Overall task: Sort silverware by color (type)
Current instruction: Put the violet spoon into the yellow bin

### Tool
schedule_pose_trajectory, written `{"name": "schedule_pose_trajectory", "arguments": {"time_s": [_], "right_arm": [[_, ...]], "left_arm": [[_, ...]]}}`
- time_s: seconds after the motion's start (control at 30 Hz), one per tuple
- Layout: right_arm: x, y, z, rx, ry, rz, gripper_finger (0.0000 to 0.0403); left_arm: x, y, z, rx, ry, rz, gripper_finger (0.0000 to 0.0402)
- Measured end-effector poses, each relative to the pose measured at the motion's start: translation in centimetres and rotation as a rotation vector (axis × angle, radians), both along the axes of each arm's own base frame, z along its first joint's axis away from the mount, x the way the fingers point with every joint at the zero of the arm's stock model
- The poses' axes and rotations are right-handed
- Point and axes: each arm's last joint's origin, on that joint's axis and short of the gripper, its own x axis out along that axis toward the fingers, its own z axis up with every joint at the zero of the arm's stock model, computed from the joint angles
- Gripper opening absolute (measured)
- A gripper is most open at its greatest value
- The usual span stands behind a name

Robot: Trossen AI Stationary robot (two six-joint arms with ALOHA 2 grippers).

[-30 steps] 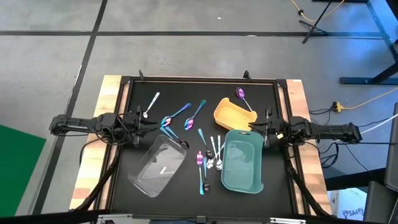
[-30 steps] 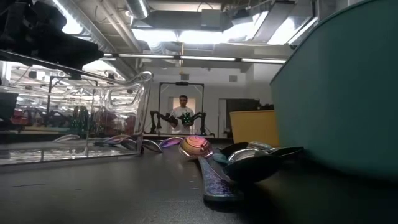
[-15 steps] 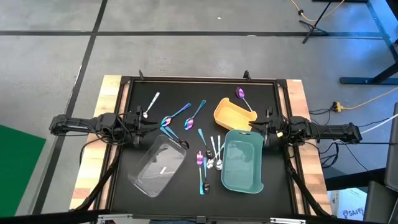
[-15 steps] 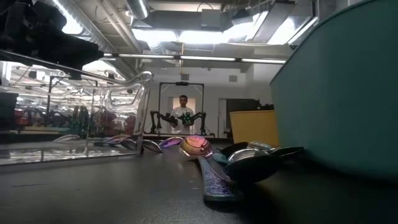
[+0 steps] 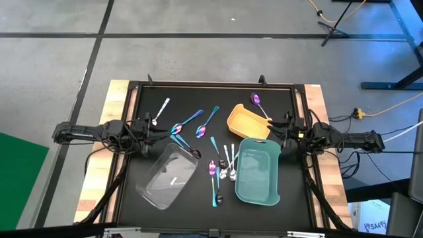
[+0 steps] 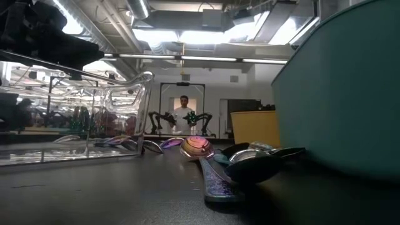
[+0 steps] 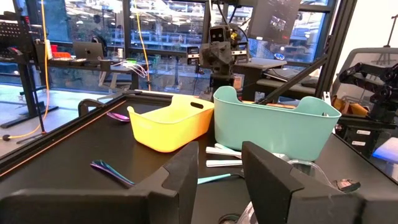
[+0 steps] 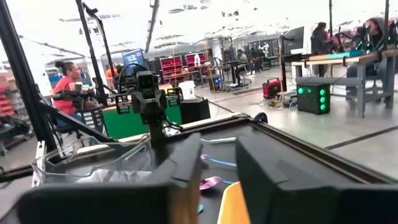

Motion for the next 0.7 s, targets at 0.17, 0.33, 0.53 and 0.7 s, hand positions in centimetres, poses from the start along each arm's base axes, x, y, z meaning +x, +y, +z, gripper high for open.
{"name": "schedule_pose_trajectory", "arguments": {"time_s": [0.17, 0.33, 0.53, 0.7], "right_arm": [[0.0, -0.1, 0.0, 0.029, -0.007, -0.016, 0.0201], [0.0, -0.1, 0.0, 0.032, -0.007, -0.029, 0.0265], [-0.2, -0.3, 0.4, 0.046, -0.049, -0.096, 0.0289], [-0.6, -0.5, 2.4, 0.089, -0.103, -0.163, 0.0289]], "left_arm": [[0.0, 0.0, 0.0, 0.001, 0.000, 0.000, 0.0118], [0.0, 0.0, 0.0, 0.001, 0.001, 0.000, 0.0118], [0.0, 0.0, 0.0, 0.002, 0.000, 0.006, 0.0118], [0.0, 0.2, 0.1, 0.000, -0.007, 0.056, 0.0118]]}}
